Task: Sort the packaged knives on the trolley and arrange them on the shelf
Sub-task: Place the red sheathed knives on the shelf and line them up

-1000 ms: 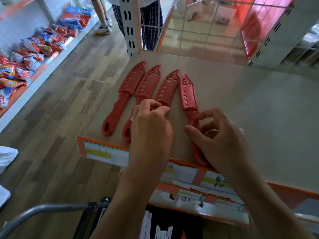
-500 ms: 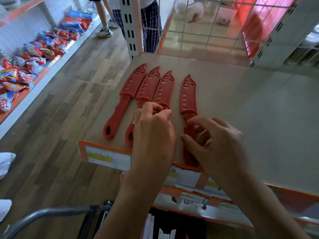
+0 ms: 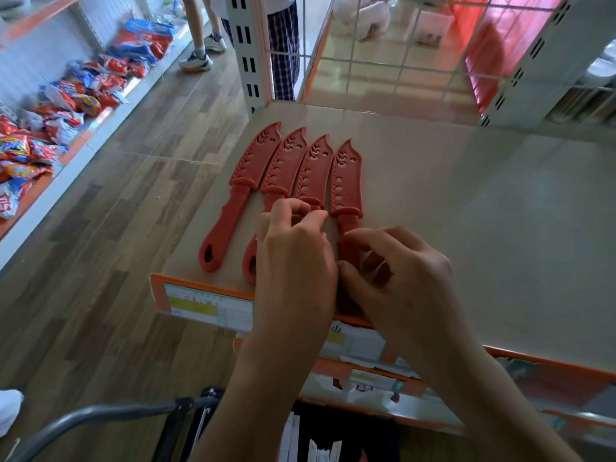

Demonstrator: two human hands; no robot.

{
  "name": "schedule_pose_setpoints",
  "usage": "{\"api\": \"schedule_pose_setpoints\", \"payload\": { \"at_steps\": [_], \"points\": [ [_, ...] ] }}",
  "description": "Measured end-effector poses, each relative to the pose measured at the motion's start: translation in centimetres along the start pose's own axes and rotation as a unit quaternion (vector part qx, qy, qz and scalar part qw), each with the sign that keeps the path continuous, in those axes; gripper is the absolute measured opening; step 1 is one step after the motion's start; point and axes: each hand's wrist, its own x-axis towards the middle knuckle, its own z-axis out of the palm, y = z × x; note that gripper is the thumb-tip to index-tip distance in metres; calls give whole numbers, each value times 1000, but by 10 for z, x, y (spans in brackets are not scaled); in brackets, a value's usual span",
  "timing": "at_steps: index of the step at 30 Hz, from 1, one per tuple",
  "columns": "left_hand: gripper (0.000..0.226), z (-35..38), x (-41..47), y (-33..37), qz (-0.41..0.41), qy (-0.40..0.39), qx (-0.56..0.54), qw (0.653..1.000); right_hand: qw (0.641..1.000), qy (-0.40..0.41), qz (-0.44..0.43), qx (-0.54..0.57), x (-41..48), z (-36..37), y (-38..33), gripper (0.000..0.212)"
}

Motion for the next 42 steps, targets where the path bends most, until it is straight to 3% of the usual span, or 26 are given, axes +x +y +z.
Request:
{"api": "schedule_pose_setpoints", "payload": {
  "at_steps": [20,31,37,42],
  "points": [
    [26,9,3,-2,26,41,-3,999,999,26,-18,11,4,4,1,26],
    [23,-2,-7,2,69,101,-34,992,996,49,48,65,6,-8,-3,23],
    [35,-34,-42,0,128,107,-18,986,997,66,35,13,-33,-26,-24,26],
    [33,-45,-78,-2,122,79,-23,989,995,93,32,-25,-88,-19,-22,24]
  ]
}}
